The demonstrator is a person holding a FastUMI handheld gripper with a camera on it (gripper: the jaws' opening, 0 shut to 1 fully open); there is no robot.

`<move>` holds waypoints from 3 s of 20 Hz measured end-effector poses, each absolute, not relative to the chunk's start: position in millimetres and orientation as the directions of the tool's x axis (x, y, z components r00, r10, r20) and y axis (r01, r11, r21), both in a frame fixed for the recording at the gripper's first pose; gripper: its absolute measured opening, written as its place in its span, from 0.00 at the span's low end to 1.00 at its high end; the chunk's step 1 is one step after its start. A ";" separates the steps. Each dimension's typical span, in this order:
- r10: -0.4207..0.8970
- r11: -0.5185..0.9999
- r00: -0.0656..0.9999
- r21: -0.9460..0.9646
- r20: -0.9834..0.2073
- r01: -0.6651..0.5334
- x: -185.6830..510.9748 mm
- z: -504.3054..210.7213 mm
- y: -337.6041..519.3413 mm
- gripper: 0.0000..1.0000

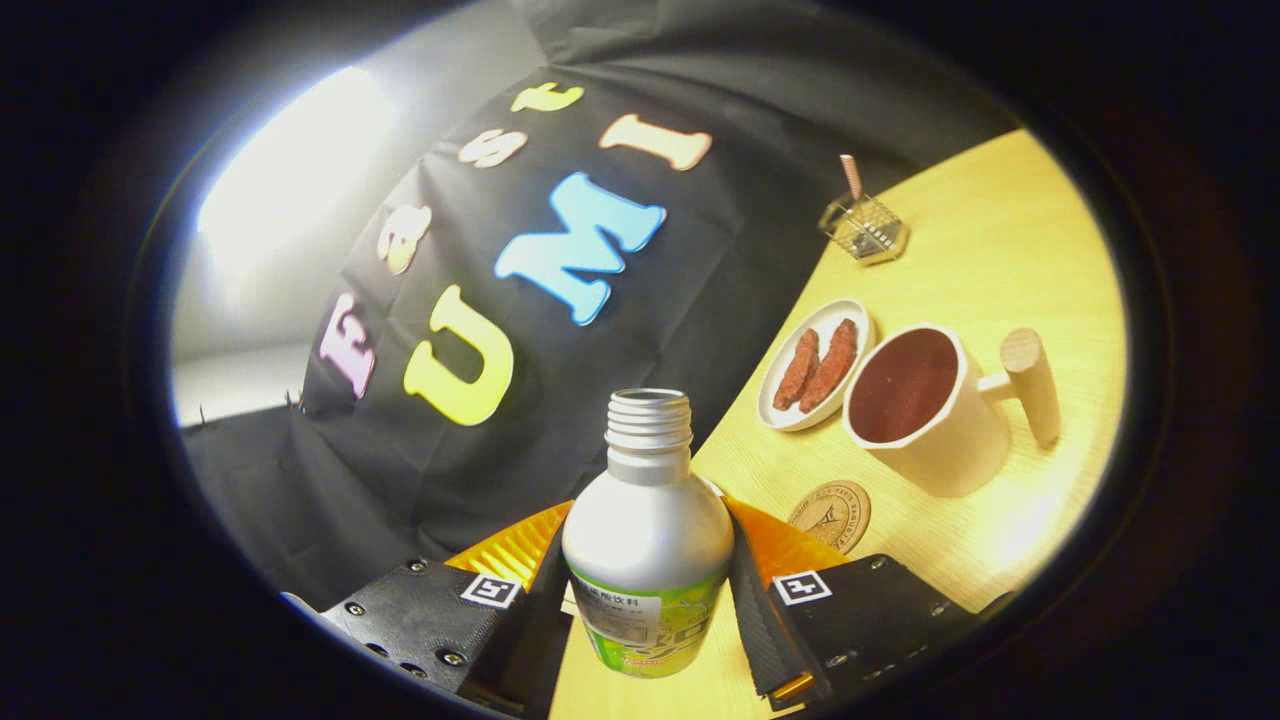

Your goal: Take the bottle from table, then pour the juice into the cup, finally place the bottle on the coaster

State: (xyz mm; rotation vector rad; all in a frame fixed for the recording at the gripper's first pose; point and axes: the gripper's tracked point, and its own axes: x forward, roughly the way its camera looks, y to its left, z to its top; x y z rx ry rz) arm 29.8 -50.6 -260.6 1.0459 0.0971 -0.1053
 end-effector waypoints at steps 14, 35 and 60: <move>-0.056 0.161 0.993 0.981 -0.103 0.111 42.8 -250.8 -68.3 0.76; -0.071 -0.162 0.996 0.986 -0.061 0.049 57.5 -255.1 -74.8 0.76; -0.059 -0.251 0.998 0.968 -0.021 0.005 62.3 -252.7 -61.1 0.76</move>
